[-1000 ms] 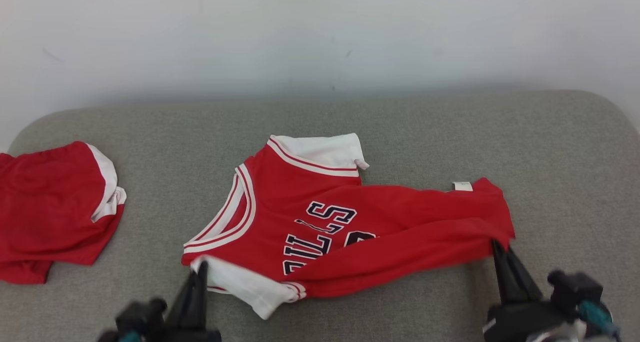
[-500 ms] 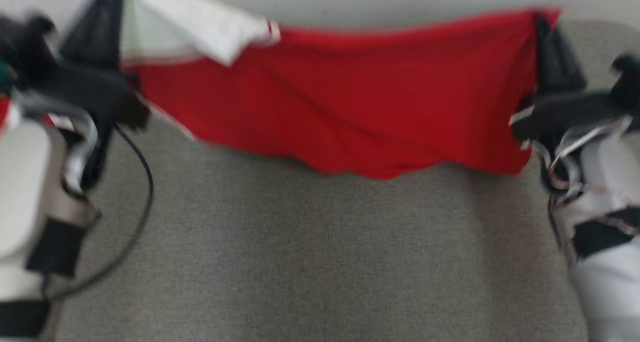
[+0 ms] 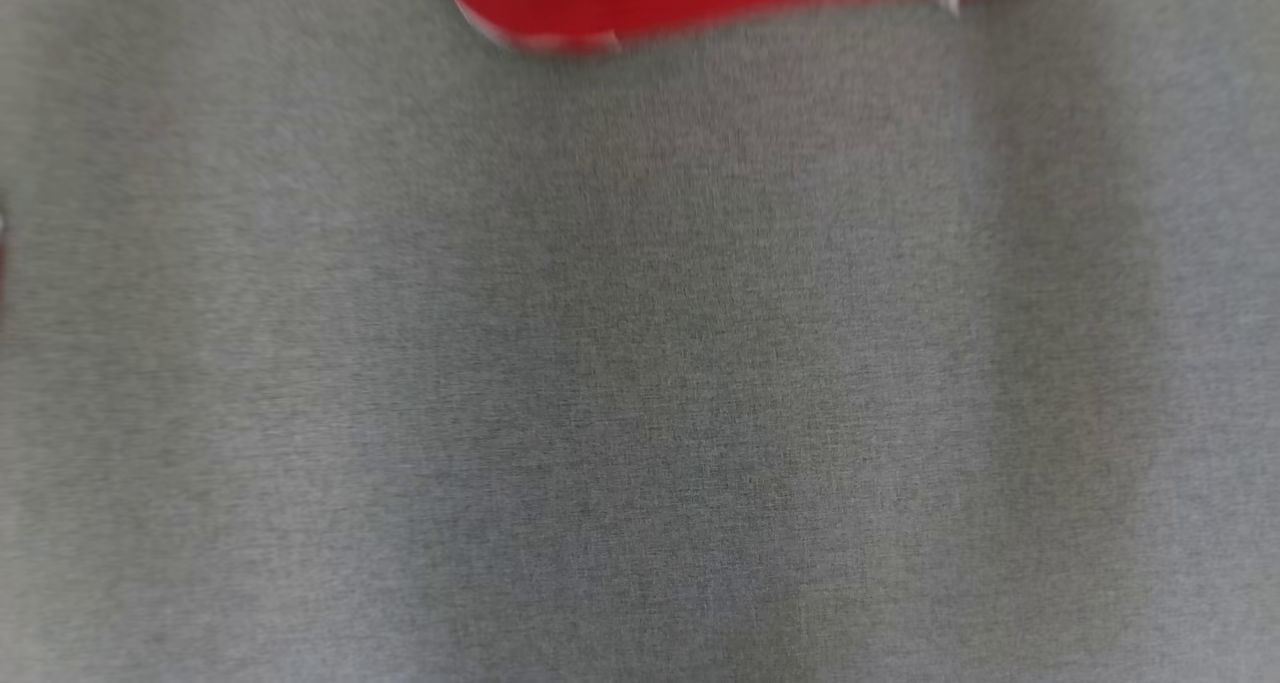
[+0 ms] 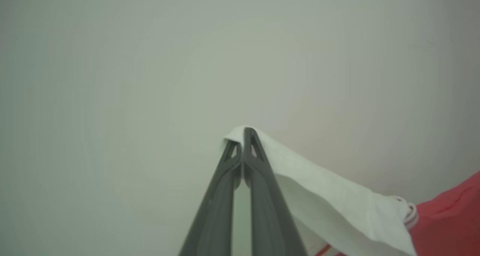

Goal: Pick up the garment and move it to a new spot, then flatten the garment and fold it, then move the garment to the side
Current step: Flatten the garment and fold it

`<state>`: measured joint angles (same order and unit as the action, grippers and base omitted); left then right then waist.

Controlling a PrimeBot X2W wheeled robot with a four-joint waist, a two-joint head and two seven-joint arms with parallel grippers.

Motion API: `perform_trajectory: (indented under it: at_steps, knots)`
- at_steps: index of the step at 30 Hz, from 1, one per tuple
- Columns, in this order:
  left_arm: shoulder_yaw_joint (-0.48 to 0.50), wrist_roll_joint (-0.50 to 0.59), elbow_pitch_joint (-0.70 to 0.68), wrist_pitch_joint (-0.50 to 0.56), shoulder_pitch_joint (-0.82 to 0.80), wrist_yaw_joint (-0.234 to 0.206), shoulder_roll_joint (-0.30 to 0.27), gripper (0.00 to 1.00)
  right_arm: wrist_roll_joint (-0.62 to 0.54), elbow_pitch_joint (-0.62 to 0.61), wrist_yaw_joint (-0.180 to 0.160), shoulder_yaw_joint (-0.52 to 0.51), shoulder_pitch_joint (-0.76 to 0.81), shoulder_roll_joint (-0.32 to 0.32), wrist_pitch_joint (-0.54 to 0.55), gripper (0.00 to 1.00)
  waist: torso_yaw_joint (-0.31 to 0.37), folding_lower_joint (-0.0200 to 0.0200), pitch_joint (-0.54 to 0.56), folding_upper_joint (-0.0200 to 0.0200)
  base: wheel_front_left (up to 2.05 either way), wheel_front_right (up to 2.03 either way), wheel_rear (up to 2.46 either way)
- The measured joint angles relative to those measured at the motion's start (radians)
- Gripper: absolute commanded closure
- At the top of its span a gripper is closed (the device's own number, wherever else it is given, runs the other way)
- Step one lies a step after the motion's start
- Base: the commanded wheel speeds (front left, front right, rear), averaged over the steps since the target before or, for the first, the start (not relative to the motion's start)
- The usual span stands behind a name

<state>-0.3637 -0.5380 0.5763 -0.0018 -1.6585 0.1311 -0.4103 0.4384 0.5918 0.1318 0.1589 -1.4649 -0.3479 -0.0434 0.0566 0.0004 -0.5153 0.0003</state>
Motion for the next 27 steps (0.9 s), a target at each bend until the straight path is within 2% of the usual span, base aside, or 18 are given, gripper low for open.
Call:
perform_trajectory:
  at_steps: [5,9,11,20,27]
  knots:
    - [-0.053,0.012,0.084,-0.009,-0.206,0.000,0.026,1.00,-0.012,0.074,0.000,0.021,-0.182,-0.018,0.015,1.00,0.012,-0.0002,-0.077,0.0000,0.00,0.00,0.00]
    - [-0.086,0.018,0.169,-0.027,-0.310,0.000,0.030,1.00,-0.026,0.131,0.000,0.037,-0.287,-0.033,0.024,1.00,0.020,-0.0001,-0.122,0.0000,0.00,0.00,0.00]
    - [-0.133,0.034,0.209,-0.040,-0.356,0.000,0.029,1.00,-0.028,0.171,0.000,0.053,-0.338,-0.037,0.026,1.00,0.027,-0.0002,-0.145,0.0000,0.00,0.00,0.00]
    - [-0.200,-0.009,0.268,-0.074,-0.442,0.001,0.031,1.00,-0.010,0.272,0.000,0.101,-0.410,-0.064,-0.016,1.00,0.028,-0.0005,-0.166,-0.0002,0.00,0.00,0.00]
    - [-0.222,-0.065,0.295,-0.118,-0.400,0.001,0.032,1.00,0.024,0.318,0.000,0.152,-0.389,-0.062,-0.064,1.00,0.024,-0.0004,-0.157,-0.0002,0.00,0.00,0.00]
